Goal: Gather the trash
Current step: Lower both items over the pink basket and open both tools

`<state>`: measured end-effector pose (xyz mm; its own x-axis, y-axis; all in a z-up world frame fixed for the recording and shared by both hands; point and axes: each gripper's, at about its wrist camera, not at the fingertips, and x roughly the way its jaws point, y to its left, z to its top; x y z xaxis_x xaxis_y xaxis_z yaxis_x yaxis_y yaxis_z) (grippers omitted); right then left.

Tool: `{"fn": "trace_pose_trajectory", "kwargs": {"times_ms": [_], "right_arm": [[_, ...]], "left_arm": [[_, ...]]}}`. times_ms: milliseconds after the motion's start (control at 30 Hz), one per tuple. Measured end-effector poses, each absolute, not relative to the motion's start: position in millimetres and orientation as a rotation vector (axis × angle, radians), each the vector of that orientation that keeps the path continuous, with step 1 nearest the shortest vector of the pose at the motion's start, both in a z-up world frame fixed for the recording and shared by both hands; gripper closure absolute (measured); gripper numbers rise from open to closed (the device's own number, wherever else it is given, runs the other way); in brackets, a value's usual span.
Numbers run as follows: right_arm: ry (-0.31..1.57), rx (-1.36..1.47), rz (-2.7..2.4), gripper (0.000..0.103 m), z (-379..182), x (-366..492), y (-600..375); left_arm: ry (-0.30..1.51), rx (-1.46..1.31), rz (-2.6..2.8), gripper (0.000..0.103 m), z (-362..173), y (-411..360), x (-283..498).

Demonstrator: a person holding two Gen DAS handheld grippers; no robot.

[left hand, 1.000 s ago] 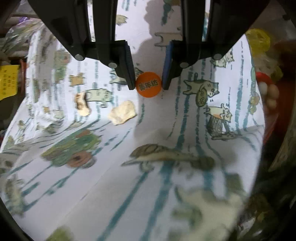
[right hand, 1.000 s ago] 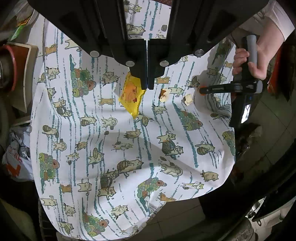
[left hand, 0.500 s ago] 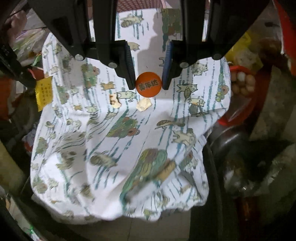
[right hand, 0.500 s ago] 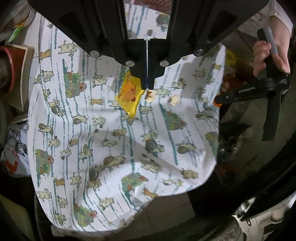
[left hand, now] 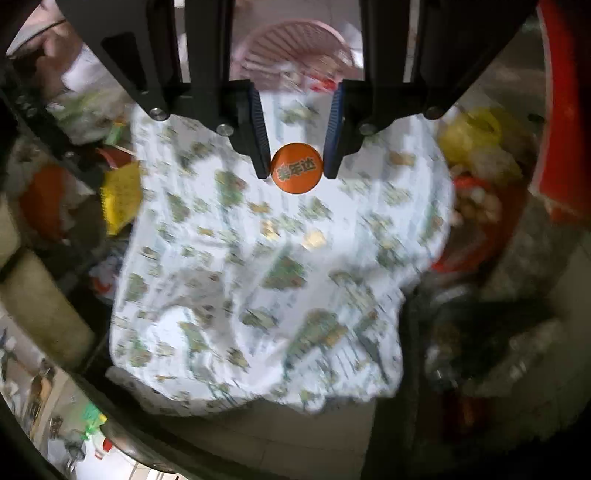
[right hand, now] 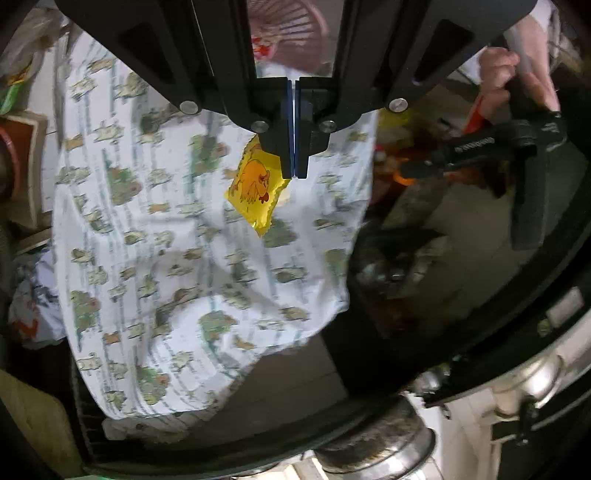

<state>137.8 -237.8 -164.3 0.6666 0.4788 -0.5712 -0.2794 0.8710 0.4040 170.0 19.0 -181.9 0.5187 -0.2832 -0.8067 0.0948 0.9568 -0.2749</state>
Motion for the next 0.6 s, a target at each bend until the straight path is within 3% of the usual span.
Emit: {"fn": "trace_pose_trajectory", "kwargs": {"times_ms": [367,600], "right_arm": [[0.804,0.269,0.502,0.102,-189,111,-212],[0.932,0.183,0.522,0.102,-236,105,-179]], "left_arm": [[1.038,-0.241,-0.165,0.076,-197,28,130],[1.19,-0.245,-0.126,0.076,-254,30,116]]}}
